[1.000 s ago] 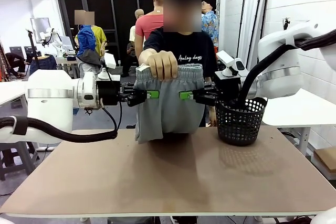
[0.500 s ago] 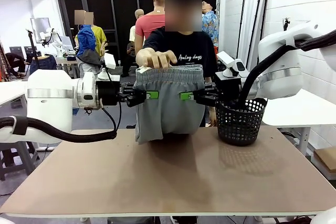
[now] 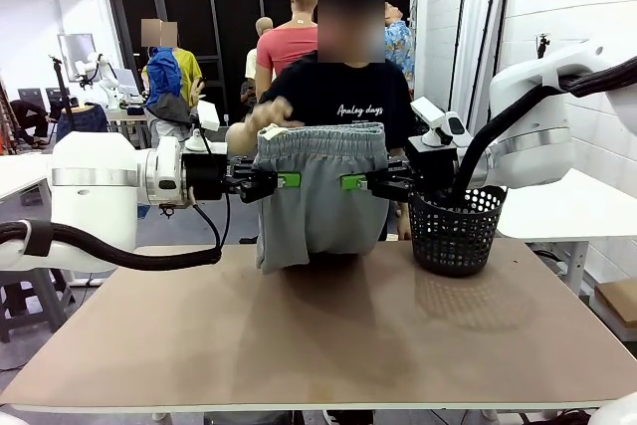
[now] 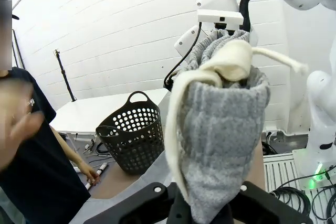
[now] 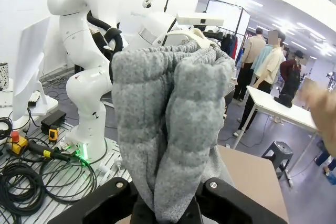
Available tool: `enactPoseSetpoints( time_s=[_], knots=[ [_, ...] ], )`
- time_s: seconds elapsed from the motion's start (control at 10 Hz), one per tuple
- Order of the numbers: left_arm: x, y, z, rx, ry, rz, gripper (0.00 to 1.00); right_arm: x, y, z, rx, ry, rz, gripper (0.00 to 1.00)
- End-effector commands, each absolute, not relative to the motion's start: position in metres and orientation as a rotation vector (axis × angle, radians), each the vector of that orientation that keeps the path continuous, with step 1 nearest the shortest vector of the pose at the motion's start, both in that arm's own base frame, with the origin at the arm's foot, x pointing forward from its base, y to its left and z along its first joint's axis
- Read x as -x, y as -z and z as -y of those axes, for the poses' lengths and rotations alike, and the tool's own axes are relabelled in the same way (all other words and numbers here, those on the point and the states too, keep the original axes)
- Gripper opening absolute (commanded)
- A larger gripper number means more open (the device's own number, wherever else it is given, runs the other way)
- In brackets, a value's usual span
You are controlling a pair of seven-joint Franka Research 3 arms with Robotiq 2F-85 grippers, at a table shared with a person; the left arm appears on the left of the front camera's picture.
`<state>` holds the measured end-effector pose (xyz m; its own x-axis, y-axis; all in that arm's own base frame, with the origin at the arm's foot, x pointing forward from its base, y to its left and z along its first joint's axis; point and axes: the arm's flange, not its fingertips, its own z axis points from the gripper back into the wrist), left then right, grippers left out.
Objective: Fold the training pants.
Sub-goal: Release the ends of the Training pants and then grab the overlapped ends.
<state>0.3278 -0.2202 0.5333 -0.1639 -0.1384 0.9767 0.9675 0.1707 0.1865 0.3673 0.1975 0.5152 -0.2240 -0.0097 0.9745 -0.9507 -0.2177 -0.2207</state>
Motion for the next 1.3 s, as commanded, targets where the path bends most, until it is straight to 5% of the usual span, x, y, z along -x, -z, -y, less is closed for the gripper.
enactPoseSetpoints(
  time_s=[0.0, 1.2],
  knots=[
    [-0.3271, -0.5341, 0.2214, 0.904, 1.232, 1.329, 0.0, -0.366, -0.5167, -0.1973, -1.262, -1.551, 1.259, 0.0],
    [-0.3271, -0.5341, 0.2214, 0.904, 1.232, 1.329, 0.0, -0.366, -0.5167, -0.1973, -1.262, -1.551, 1.259, 0.0]
  ],
)
